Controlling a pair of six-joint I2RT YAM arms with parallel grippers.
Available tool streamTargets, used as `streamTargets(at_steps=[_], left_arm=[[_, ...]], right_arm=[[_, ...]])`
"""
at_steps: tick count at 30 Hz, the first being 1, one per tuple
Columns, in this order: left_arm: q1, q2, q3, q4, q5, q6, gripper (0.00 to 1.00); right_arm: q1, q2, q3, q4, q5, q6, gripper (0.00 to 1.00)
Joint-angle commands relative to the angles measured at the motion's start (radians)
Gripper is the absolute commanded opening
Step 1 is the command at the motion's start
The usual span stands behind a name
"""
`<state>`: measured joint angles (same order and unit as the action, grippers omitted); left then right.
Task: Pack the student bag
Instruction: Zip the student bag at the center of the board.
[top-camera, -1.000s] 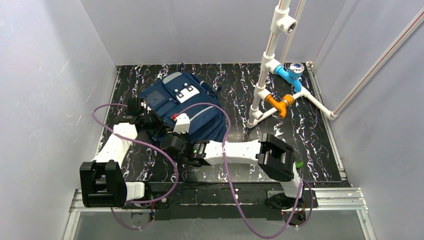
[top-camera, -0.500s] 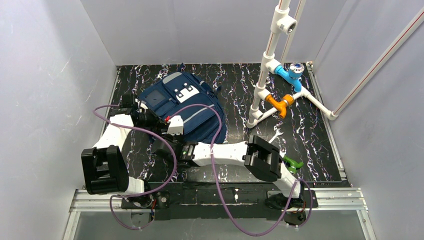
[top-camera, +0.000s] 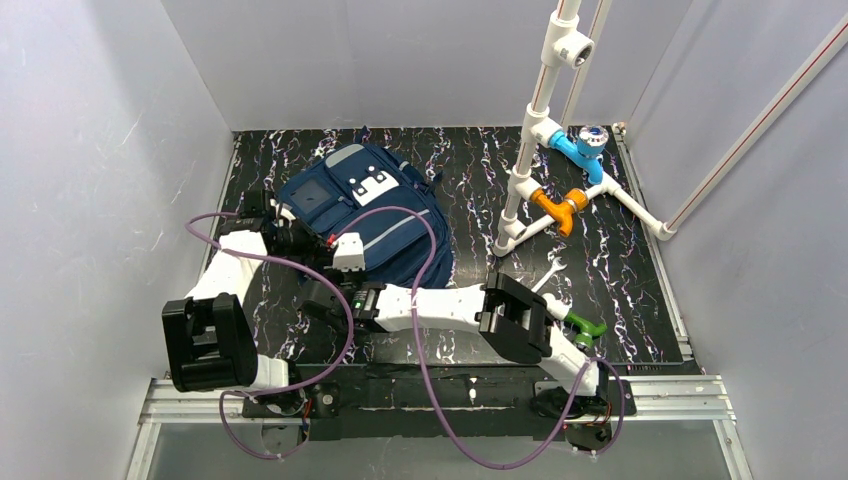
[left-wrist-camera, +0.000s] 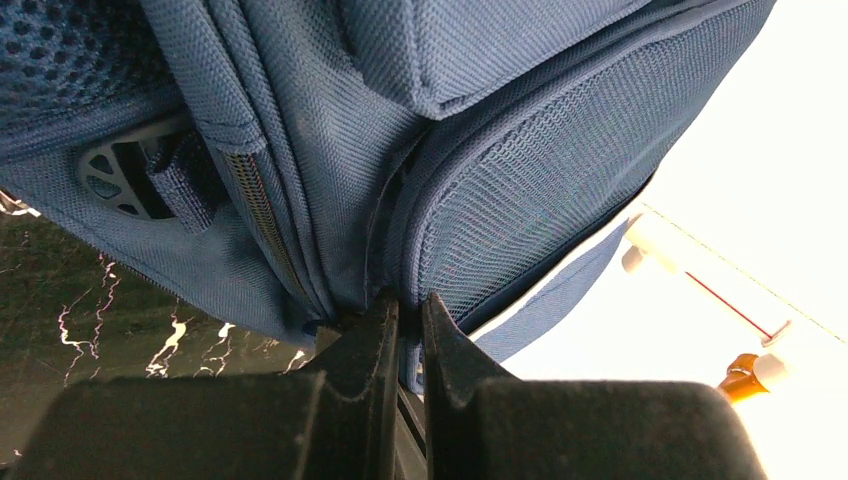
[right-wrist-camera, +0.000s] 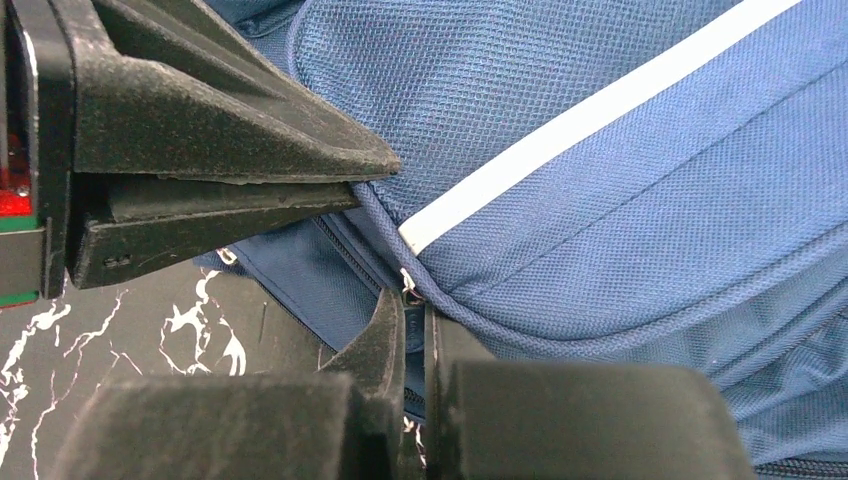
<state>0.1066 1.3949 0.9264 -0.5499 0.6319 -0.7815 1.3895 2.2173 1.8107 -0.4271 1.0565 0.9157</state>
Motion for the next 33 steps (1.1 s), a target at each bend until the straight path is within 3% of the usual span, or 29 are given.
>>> streamTargets(at_steps=[1, 4, 9, 14, 22, 25, 28, 33], left_arm=[[0.022, -0.051, -0.008, -0.029, -0.090, 0.015, 0.00], [0.026, -0.052, -0.005, -0.027, -0.140, 0.021, 0.00], [0.036, -0.051, -0.006, -0.021, -0.162, 0.029, 0.00], [0.044, -0.054, -0.002, -0.034, -0.194, 0.051, 0.00], [0.063, -0.065, -0.005, -0.050, -0.237, 0.066, 0.00], [0.063, -0.069, -0.009, -0.052, -0.239, 0.078, 0.00], [0.064, -0.083, -0.005, -0.067, -0.286, 0.099, 0.00], [0.066, -0.107, -0.012, -0.076, -0.342, 0.112, 0.00]], right_arm=[[-0.024, -0.112, -0.052, -0.060, 0.021, -0.123, 0.01], [-0.030, -0.238, -0.188, 0.104, -0.118, -0.282, 0.01], [-0.113, -0.381, -0.345, 0.179, -0.410, -0.253, 0.01], [-0.160, -0.487, -0.482, 0.257, -0.551, -0.312, 0.01], [-0.293, -0.601, -0.692, 0.273, -0.548, -0.566, 0.01], [-0.329, -0.613, -0.713, 0.257, -0.541, -0.690, 0.01], [-0.357, -0.640, -0.711, 0.200, -0.440, -0.765, 0.01], [-0.478, -0.694, -0.776, 0.263, -0.426, -0.885, 0.01]])
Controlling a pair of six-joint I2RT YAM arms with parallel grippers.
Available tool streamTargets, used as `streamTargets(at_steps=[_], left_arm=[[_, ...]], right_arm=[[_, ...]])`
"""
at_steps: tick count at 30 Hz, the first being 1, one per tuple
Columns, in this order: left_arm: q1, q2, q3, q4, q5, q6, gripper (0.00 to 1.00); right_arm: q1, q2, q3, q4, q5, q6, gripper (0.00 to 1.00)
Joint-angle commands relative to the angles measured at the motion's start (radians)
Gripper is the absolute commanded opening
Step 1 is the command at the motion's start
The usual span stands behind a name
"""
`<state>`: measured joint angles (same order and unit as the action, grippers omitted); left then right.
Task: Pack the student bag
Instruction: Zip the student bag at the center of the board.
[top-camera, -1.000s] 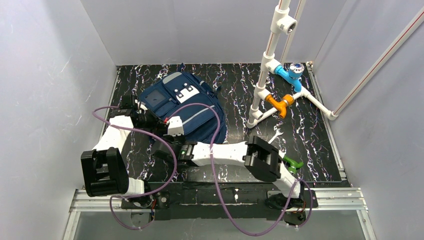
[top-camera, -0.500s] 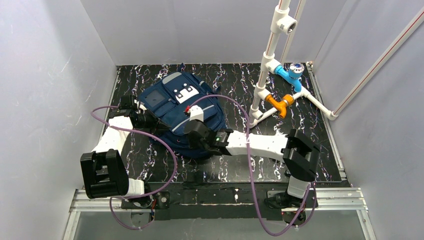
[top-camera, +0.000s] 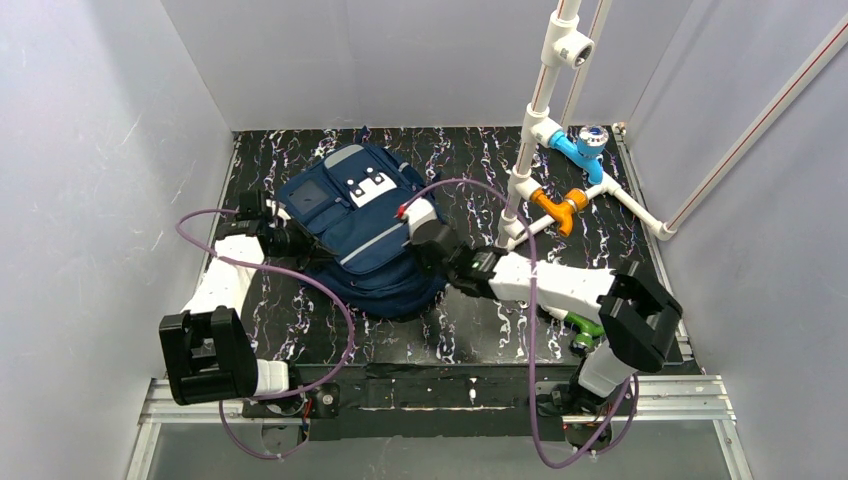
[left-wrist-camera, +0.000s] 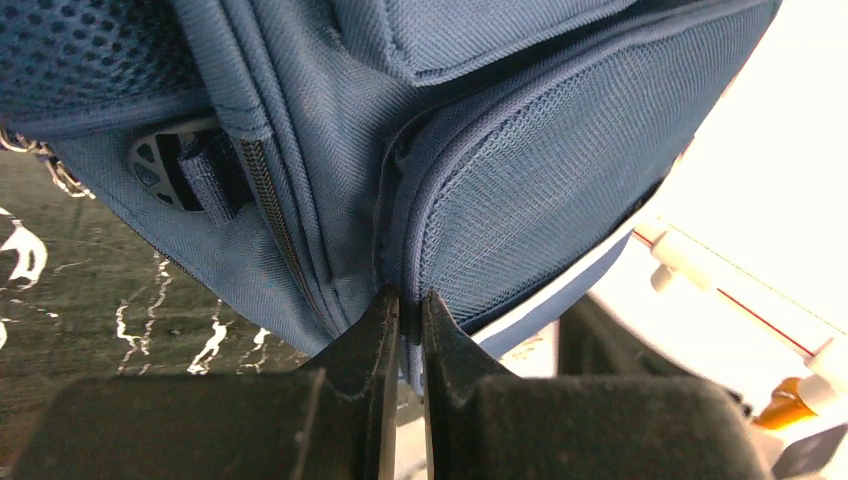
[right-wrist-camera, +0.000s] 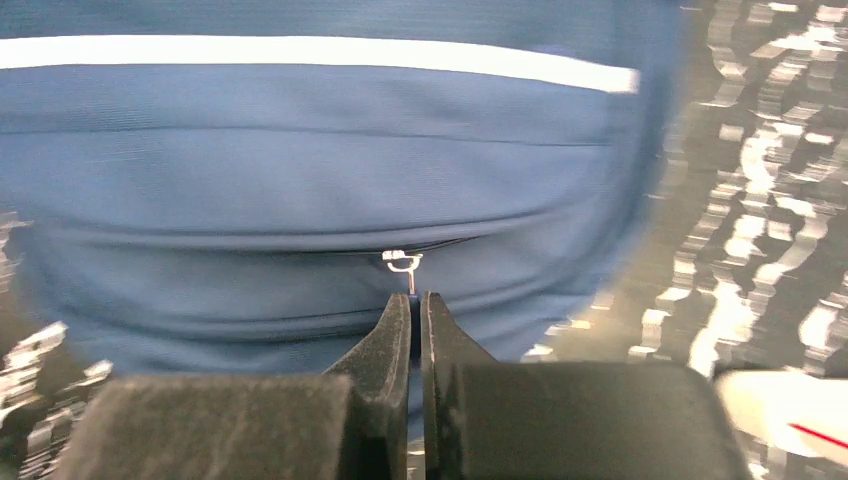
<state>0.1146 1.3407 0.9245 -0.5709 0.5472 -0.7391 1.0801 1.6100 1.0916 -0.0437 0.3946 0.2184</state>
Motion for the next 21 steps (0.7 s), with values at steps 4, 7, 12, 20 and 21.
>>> streamTargets(at_steps=[4, 7, 12, 20, 21], left_arm=[[0.057, -0.065, -0.006, -0.053, -0.206, 0.113, 0.00], [0.055, -0.122, -0.053, 0.025, -0.061, 0.164, 0.09], [-0.037, -0.371, -0.119, 0.112, -0.040, 0.260, 0.47], [-0.416, -0.684, -0.361, 0.492, -0.251, 0.572, 0.83], [-0.459, -0.687, -0.389, 0.538, -0.264, 0.633, 0.83]], right_arm=[[-0.207, -0.123, -0.066, -0.084, -0.013, -0.187, 0.01], [-0.207, -0.145, -0.099, -0.005, -0.200, -0.144, 0.01], [-0.207, -0.143, -0.112, 0.034, -0.288, -0.118, 0.01], [-0.207, -0.188, -0.124, 0.034, -0.465, -0.093, 0.01], [-0.207, -0.194, -0.130, 0.034, -0.471, -0.090, 0.01]])
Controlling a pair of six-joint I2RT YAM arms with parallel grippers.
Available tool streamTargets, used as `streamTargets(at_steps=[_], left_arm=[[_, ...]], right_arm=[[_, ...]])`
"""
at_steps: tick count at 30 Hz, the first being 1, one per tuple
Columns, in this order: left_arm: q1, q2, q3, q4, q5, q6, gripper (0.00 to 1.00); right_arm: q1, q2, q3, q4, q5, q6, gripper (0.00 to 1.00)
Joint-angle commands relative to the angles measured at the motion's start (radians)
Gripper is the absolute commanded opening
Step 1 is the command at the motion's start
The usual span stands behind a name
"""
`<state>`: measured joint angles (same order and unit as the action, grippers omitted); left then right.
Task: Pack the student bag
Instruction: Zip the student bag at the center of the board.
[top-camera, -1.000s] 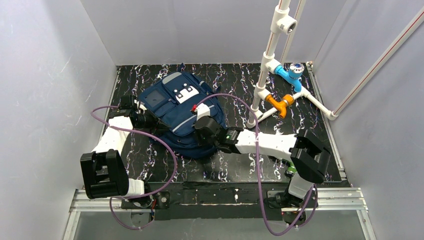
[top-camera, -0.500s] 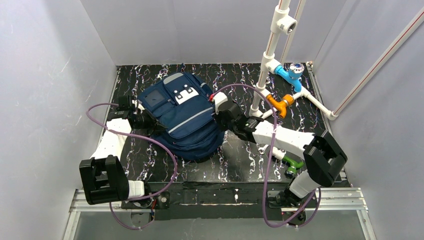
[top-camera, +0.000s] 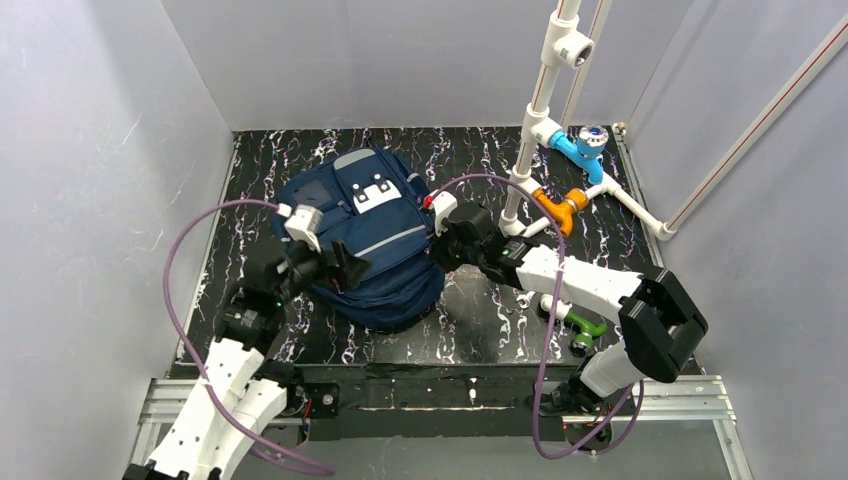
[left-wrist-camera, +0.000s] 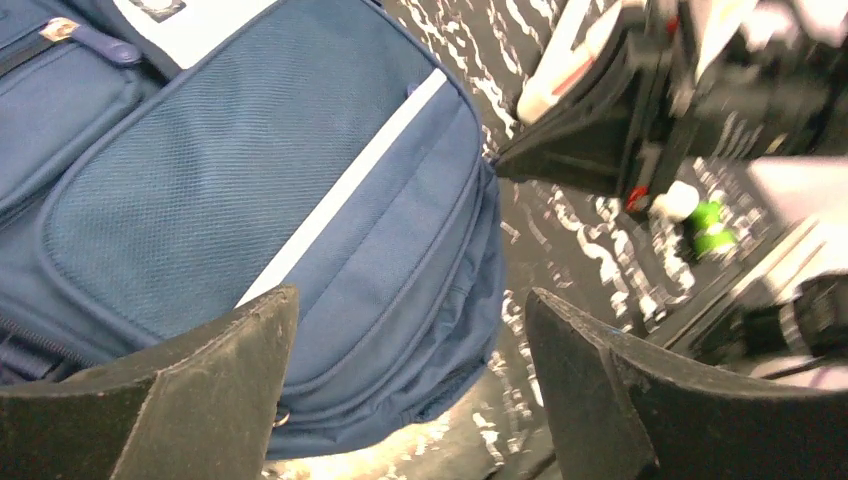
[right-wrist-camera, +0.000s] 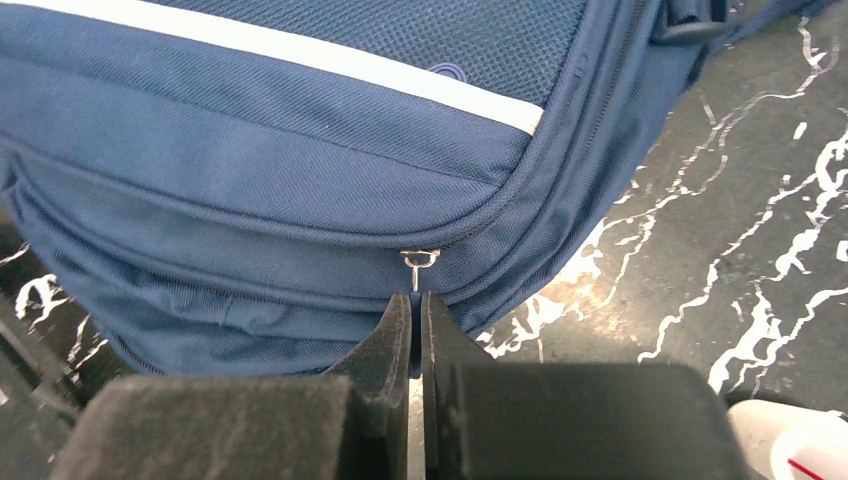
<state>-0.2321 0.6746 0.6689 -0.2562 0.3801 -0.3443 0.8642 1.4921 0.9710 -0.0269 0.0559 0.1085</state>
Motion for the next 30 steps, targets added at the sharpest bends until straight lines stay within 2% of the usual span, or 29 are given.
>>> streamTargets(at_steps=[1, 3, 5, 7, 10, 13, 17, 21, 22, 25, 28, 30], left_arm=[[-0.158, -0.012, -0.150, 0.247, -0.121, 0.314, 0.81], [-0.242, 0.026, -0.148, 0.288, -0.179, 0.468, 0.77], [-0.299, 0.078, -0.101, 0.287, -0.244, 0.561, 0.73], [-0.376, 0.150, -0.058, 0.288, -0.257, 0.678, 0.68], [-0.477, 0.264, -0.032, 0.301, -0.317, 0.850, 0.67], [-0.499, 0.333, -0.020, 0.323, -0.299, 0.878, 0.61], [-0.512, 0.379, -0.032, 0.385, -0.326, 0.863, 0.48], [-0.516, 0.419, -0.069, 0.425, -0.381, 0.879, 0.44], [-0.517, 0.425, -0.078, 0.433, -0.408, 0.887, 0.40], [-0.517, 0.420, -0.090, 0.442, -0.483, 0.898, 0.17], [-0.516, 0.328, -0.123, 0.430, -0.538, 0.931, 0.00], [-0.517, 0.256, -0.157, 0.395, -0.563, 0.961, 0.00]], right_arm=[[0.009, -0.082, -0.016, 0.042, -0.136, 0.021, 0.01], [0.009, -0.092, -0.033, 0.051, -0.131, 0.018, 0.01], [0.009, -0.099, -0.041, 0.052, -0.128, 0.020, 0.01], [0.009, -0.110, -0.044, 0.052, -0.136, 0.023, 0.01], [0.009, -0.110, -0.047, 0.066, -0.141, 0.029, 0.01], [0.009, -0.111, -0.032, 0.057, -0.147, 0.031, 0.01], [0.009, -0.118, -0.033, 0.061, -0.145, 0.035, 0.01], [0.009, -0.110, -0.031, 0.060, -0.158, 0.033, 0.01], [0.009, -0.108, -0.032, 0.062, -0.155, 0.031, 0.01], [0.009, -0.103, -0.030, 0.049, -0.124, 0.013, 0.01], [0.009, -0.099, -0.026, 0.004, -0.030, -0.030, 0.01], [0.006, -0.103, -0.025, -0.027, 0.032, -0.066, 0.01]])
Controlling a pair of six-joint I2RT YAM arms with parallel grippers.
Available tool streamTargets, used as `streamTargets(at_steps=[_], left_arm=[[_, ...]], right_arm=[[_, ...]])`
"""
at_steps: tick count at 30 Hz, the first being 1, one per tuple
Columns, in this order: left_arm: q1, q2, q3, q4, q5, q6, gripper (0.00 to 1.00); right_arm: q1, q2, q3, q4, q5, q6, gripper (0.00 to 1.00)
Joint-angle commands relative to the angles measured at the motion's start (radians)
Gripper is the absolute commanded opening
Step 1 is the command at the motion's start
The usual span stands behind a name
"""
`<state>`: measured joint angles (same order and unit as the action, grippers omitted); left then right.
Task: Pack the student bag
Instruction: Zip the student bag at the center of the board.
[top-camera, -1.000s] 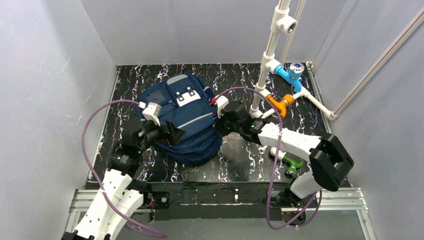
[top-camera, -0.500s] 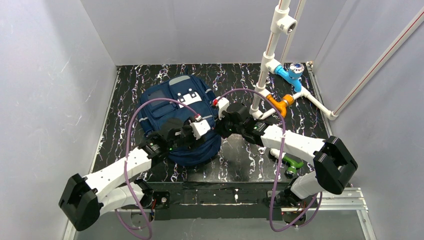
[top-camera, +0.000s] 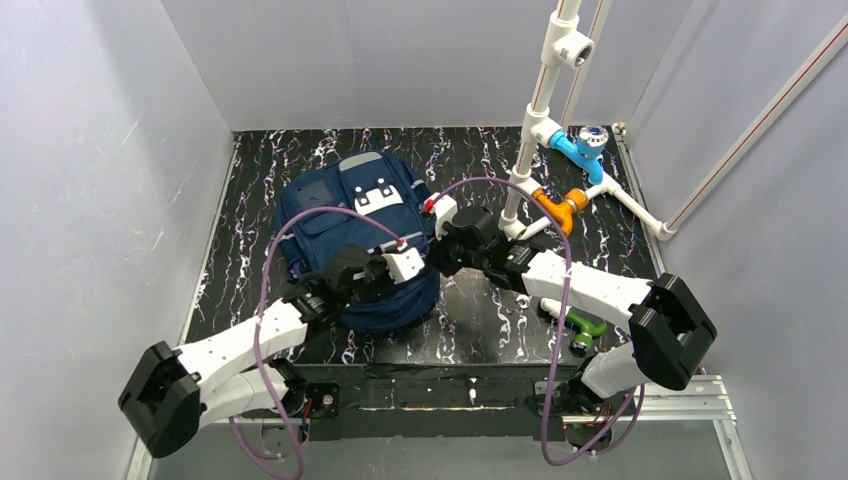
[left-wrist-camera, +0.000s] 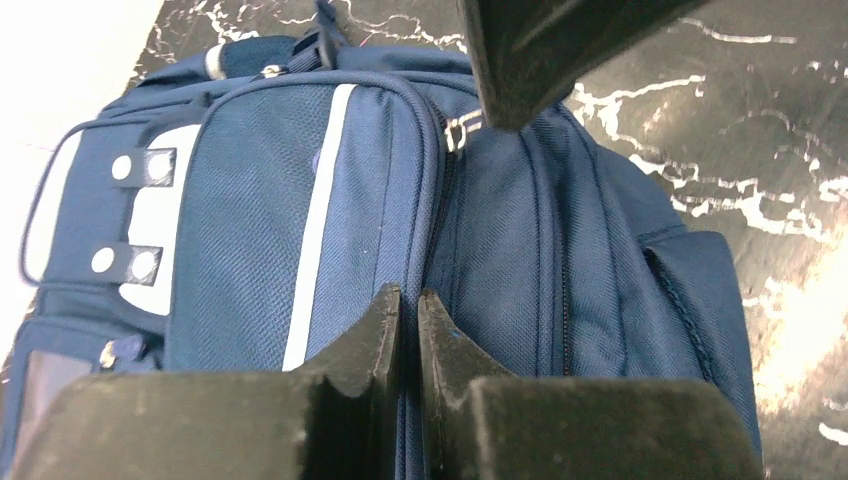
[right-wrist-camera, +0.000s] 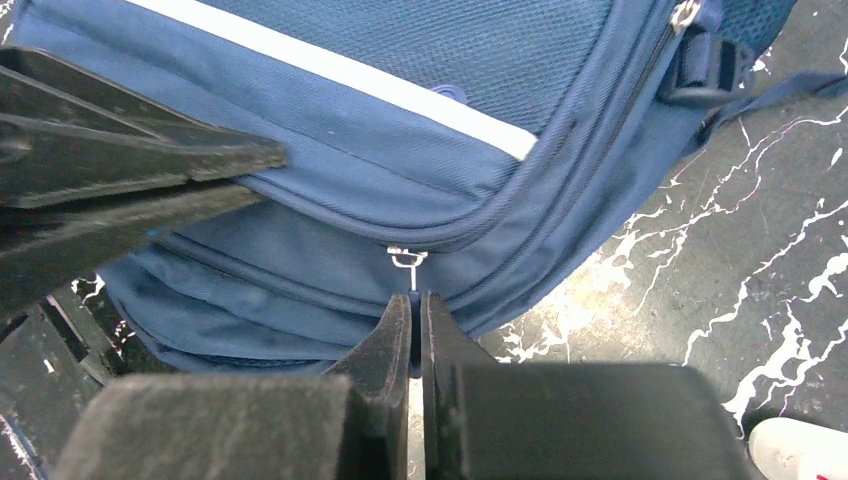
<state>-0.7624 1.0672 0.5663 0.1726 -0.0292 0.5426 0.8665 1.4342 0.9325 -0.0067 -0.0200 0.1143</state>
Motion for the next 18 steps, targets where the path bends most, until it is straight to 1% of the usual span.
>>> streamTargets(at_steps=[1, 3, 6, 10, 13, 18], left_arm=[[0.014, -0.172, -0.067, -0.048, -0.163, 0.085, 0.00], [0.016, -0.231, -0.096, -0.080, -0.149, 0.095, 0.00], [0.015, -0.280, -0.101, -0.142, -0.146, 0.100, 0.00], [0.016, -0.350, -0.126, -0.141, -0.144, 0.114, 0.00], [0.017, -0.367, -0.128, -0.153, -0.124, 0.109, 0.00], [0.016, -0.381, -0.141, -0.138, -0.105, 0.100, 0.00]], right_arm=[[0.001, -0.046, 0.012, -0.053, 0.125, -0.087, 0.01], [-0.010, -0.039, 0.012, -0.057, 0.143, -0.108, 0.01], [-0.027, -0.009, 0.029, -0.070, 0.184, -0.136, 0.01], [-0.067, 0.042, 0.054, -0.024, 0.183, -0.147, 0.01], [-0.095, 0.115, 0.102, 0.023, 0.191, -0.141, 0.01], [-0.120, 0.253, 0.222, 0.036, 0.195, -0.149, 0.01]])
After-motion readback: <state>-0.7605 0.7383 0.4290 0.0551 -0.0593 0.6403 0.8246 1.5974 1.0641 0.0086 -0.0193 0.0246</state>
